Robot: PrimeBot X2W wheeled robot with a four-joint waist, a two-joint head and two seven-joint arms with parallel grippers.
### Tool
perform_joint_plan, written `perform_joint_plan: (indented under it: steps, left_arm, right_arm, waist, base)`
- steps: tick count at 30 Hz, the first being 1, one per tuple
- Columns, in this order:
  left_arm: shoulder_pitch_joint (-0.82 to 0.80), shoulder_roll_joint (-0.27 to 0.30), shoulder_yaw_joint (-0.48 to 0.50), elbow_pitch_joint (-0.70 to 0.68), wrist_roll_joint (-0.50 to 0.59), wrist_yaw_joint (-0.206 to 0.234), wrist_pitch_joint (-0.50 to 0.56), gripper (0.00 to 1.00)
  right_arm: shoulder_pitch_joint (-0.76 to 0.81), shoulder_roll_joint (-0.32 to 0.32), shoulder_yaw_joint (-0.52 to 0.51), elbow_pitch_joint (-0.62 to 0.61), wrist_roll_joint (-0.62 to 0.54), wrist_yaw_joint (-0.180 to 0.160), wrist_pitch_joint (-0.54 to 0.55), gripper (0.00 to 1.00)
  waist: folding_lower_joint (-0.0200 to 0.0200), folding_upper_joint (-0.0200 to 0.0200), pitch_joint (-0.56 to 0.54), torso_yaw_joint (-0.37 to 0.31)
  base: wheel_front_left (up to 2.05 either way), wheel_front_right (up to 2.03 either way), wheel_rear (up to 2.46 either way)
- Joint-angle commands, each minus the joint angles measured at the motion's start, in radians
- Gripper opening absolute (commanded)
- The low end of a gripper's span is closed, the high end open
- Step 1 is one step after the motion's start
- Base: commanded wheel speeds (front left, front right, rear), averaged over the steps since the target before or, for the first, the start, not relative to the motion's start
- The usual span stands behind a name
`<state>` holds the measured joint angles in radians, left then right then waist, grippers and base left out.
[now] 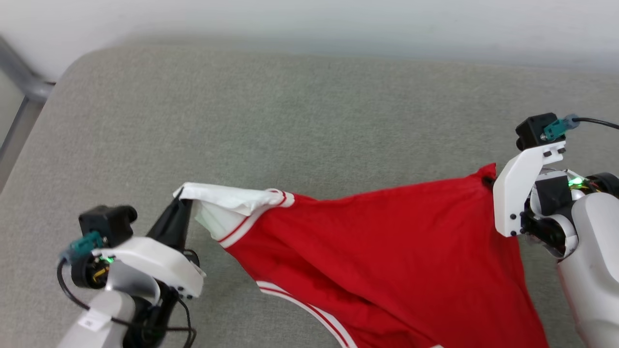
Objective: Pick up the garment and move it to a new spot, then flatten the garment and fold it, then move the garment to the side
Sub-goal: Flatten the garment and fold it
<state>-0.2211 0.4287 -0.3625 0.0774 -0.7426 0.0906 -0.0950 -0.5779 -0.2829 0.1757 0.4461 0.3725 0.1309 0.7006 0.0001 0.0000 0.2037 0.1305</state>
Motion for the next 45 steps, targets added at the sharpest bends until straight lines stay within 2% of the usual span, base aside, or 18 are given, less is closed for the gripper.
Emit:
perform_joint_plan:
  steps: [1,6,11,15,26,29,31,39,45]
  left_arm:
    - [-0.04,0.016,0.007,0.021,-0.002,-0.003,0.021,0.0]
    - [-0.136,0.019,0.022,0.07,-0.021,-0.016,0.056,0.0]
    - [-0.314,0.001,0.036,0.182,-0.038,-0.054,0.072,0.0]
    - [-0.488,-0.009,0.034,0.279,-0.009,-0.081,0.053,0.0]
    - [-0.94,0.009,0.055,0.509,0.049,-0.135,0.001,0.0]
    - [-1.048,0.025,0.063,0.549,0.057,-0.149,-0.011,0.0]
    - [-1.171,0.039,0.071,0.575,0.058,-0.164,-0.005,0.0]
    - [-1.277,0.06,0.073,0.625,0.05,-0.188,-0.026,0.0]
    - [-1.255,0.049,0.073,0.687,0.021,-0.204,-0.055,0.0]
  right_arm:
    - [-0.023,-0.001,-0.002,0.005,-0.013,0.0,-0.037,0.0]
    - [-0.053,0.007,-0.022,0.02,-0.04,-0.001,-0.116,0.0]
    - [-0.112,0.021,-0.068,0.03,-0.098,-0.001,-0.201,0.0]
    - [-0.195,0.043,-0.115,0.038,-0.151,-0.001,-0.266,0.0]
    - [-0.526,0.071,-0.205,0.078,-0.293,-0.001,-0.401,0.0]
    - [-0.617,0.077,-0.222,0.089,-0.323,-0.001,-0.426,0.0]
    - [-0.732,0.086,-0.244,0.105,-0.342,-0.001,-0.445,0.0]
    - [-0.846,0.106,-0.269,0.162,-0.378,-0.001,-0.495,0.0]
    - [-0.869,0.118,-0.272,0.235,-0.39,-0.001,-0.524,0.0]
  waist:
    - [-0.0001,0.0,-0.045,-0.041]
    - [-0.0001,0.0,-0.075,-0.069]
    - [-0.0001,0.0,-0.079,-0.085]
    - [-0.0001,0.0,-0.056,-0.097]
    - [-0.0001,0.0,0.058,-0.112]
    - [-0.0001,0.0,0.104,-0.115]
    - [-0.0001,0.0,0.189,-0.115]
    - [-0.0001,0.0,0.33,-0.109]
    - [-0.0001,0.0,0.405,-0.105]
  base:
    - [0.0,0.0,0.0]
    - [0.0,0.0,0.0]
    - [0.0,0.0,0.0]
    - [0.0,0.0,0.0]
    - [0.0,0.0,0.0]
    - [0.0,0.0,0.0]
    - [0.0,0.0,0.0]
    - [0.0,0.0,0.0]
    - [0.0,0.0,0.0]
